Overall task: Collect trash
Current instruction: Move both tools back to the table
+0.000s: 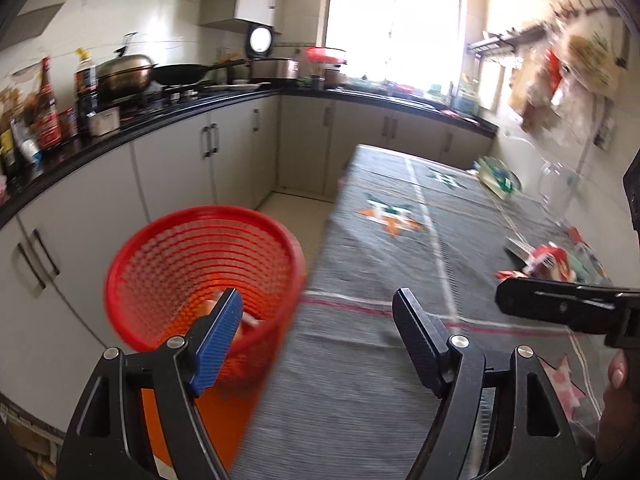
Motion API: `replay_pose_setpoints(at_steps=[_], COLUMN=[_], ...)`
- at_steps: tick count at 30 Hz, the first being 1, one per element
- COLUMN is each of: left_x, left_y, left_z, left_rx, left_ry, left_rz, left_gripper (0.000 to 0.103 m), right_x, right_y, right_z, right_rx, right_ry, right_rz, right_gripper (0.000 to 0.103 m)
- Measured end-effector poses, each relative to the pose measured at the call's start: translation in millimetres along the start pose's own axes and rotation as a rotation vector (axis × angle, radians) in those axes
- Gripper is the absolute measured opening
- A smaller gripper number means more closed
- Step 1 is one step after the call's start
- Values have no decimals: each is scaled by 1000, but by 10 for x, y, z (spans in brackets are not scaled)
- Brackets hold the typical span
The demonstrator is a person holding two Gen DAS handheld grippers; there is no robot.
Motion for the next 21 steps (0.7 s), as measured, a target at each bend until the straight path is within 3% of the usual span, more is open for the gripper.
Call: replay_pose_setpoints(at_steps=[6,11,13,15,16,17,21], left_x=[73,130,156,178,185,185,170], left_y=[-577,-1013,-1129,-1250,-1326,-1373,-1495], left_z=[-29,-65,-85,-107,-126,-137,-179], left_rx=[84,165,185,206,224,238,283], left_ry=[29,47,55,65,69,71,73], left_rz=[-57,-95,-111,-125,-132,-135,-145], left_gripper=[76,76,76,76,76,76,76], right_x=[-516,-993,-1083,-1107,-1084,-1048,-875], right_y=[-533,-1130,-1312,-1505,-1572,-1634,-1838], right_z=[-208,-330,-329,-314,-303,-299,-269], right_rx=[53,70,60,42,29,13,-10], right_ry=[-81,-145,-114,-58,-30,1,85], right_rz=[-13,-142,-177,-154,-158,-163,-136], right_gripper=[63,63,63,62,60,52,49])
Point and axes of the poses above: each gripper's, at about its wrist camera, not at the fingertips, and x roughly the way its jaws point, y to its left, z to its top, the point moved 3 cm from there along x, roughly the way its jaws point, and after that the axes turned 1 degree about x, right-handed, at the moved point
